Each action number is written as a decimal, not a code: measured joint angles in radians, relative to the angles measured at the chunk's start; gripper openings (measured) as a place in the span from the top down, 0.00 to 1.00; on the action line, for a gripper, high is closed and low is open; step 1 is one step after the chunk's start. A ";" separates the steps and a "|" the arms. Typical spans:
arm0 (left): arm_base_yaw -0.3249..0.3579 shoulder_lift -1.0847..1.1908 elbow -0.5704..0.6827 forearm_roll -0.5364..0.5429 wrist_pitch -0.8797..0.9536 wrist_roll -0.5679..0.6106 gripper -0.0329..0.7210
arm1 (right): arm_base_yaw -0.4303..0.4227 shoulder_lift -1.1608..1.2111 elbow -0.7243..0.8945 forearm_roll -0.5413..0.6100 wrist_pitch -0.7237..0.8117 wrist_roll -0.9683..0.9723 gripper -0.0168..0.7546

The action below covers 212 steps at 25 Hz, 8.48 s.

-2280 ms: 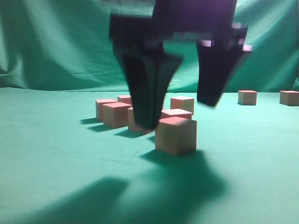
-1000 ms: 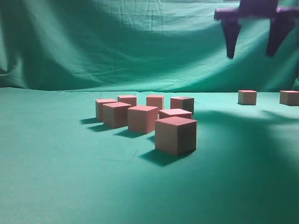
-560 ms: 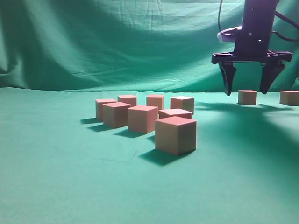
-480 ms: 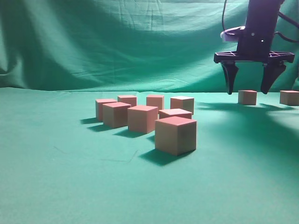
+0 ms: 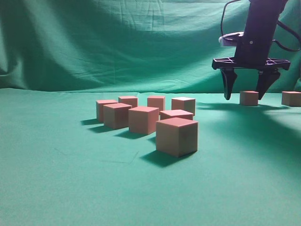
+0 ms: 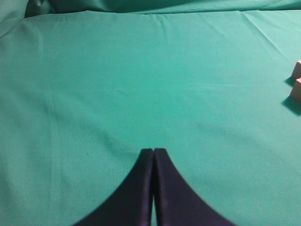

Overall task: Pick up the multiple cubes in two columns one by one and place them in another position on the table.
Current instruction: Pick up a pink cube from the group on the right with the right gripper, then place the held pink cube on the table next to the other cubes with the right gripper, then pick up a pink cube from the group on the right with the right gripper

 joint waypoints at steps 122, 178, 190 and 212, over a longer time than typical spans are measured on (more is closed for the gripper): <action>0.000 0.000 0.000 0.000 0.000 0.000 0.96 | 0.841 -0.464 0.840 -0.037 -0.230 -0.399 0.65; 0.000 0.000 0.000 0.000 0.000 0.000 0.96 | 0.075 -0.875 0.700 -0.189 0.031 0.048 0.21; 0.000 0.000 0.000 0.000 0.000 0.000 0.96 | -0.193 -0.405 0.394 0.070 -0.005 -0.099 0.22; 0.000 0.000 0.000 0.000 0.000 0.000 0.96 | -0.197 -0.054 0.128 0.080 -0.046 -0.229 0.22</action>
